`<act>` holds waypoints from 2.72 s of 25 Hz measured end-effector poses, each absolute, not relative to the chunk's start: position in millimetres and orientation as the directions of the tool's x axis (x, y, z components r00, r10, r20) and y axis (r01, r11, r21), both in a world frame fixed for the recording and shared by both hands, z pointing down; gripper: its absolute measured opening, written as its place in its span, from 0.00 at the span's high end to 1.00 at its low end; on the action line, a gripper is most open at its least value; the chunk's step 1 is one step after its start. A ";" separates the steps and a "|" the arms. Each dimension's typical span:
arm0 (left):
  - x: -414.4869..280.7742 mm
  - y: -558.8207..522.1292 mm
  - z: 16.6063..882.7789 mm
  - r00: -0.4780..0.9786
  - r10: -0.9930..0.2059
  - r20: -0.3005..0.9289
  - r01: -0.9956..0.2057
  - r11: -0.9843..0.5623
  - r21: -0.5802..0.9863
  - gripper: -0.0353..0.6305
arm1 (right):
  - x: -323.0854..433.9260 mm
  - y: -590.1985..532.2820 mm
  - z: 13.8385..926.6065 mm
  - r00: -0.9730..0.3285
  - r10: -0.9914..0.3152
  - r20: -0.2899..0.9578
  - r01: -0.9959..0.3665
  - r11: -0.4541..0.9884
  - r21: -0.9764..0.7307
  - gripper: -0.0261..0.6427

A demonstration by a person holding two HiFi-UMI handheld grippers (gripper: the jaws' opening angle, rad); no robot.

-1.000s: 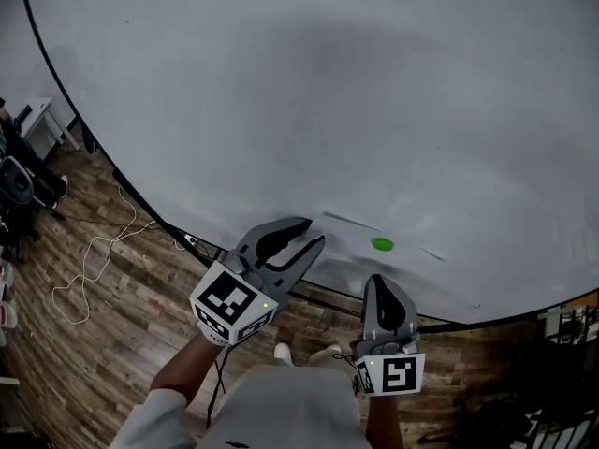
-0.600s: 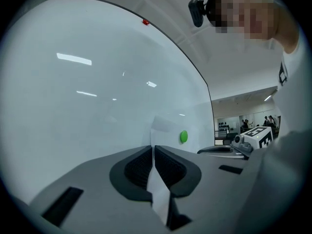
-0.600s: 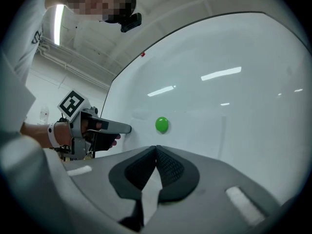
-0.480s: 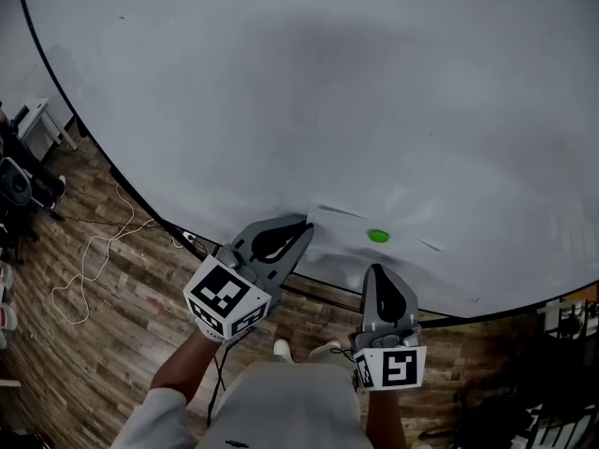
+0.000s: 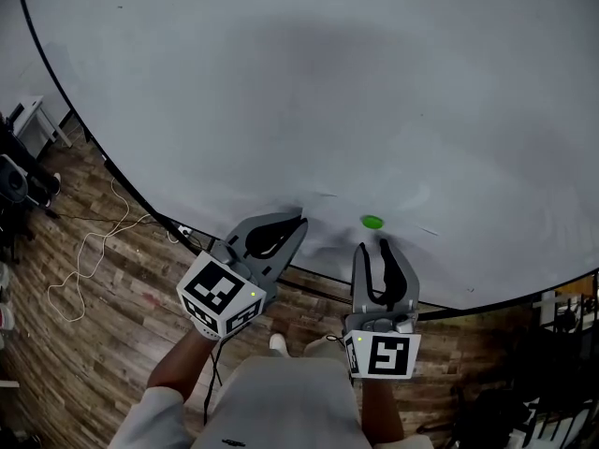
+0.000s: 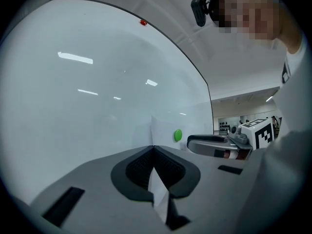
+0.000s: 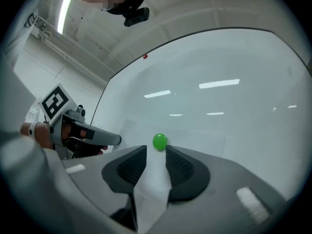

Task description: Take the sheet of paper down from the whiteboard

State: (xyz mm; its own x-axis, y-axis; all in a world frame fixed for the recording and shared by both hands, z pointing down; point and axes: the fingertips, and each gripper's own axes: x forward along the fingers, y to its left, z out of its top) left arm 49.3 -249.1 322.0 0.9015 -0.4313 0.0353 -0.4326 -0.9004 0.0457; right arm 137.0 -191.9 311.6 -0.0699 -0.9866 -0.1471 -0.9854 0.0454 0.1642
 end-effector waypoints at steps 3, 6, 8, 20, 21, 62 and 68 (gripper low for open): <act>49.2 -245.7 322.2 0.904 -0.427 0.032 -0.428 -0.902 0.059 0.94 | 136.7 -194.3 303.6 -0.042 -0.984 -0.174 -0.983 0.010 0.185 0.74; 51.2 -241.6 321.8 0.905 -0.425 0.029 -0.426 -0.902 0.063 0.94 | 137.5 -195.1 296.6 -0.005 -0.981 -0.192 -0.971 -0.041 0.237 0.74; 48.9 -242.0 321.8 0.905 -0.425 0.027 -0.426 -0.903 0.064 0.94 | 132.4 -200.1 290.2 0.010 -0.977 -0.211 -0.956 -0.071 0.284 0.74; 46.0 -241.7 321.1 0.906 -0.423 0.021 -0.424 -0.903 0.071 0.94 | 133.8 -212.9 294.7 0.142 -0.967 -0.211 -0.891 -0.218 0.398 0.74; 46.1 -241.8 321.0 0.906 -0.423 0.022 -0.424 -0.903 0.070 0.94 | 134.5 -213.0 296.5 0.157 -0.966 -0.203 -0.884 -0.230 0.408 0.74; -28.6 -214.2 380.9 0.827 -0.555 0.091 -0.562 -0.806 0.188 0.94 | 142.2 -164.6 330.2 0.082 -0.987 -0.140 -0.952 -0.119 0.283 0.77; -49.3 -204.0 383.8 0.791 -0.605 0.085 -0.607 -0.762 0.225 0.94 | 158.5 -150.8 339.8 0.094 -0.989 -0.117 -0.959 -0.121 0.256 0.77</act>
State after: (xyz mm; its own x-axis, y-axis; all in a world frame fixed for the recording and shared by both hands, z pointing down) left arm -49.3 -204.0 383.8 0.7914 -0.6054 0.0846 -0.6070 -0.7621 0.2255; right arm 158.5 -150.8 339.8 0.0937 -0.9888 -0.1166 -0.9591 -0.1210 0.2558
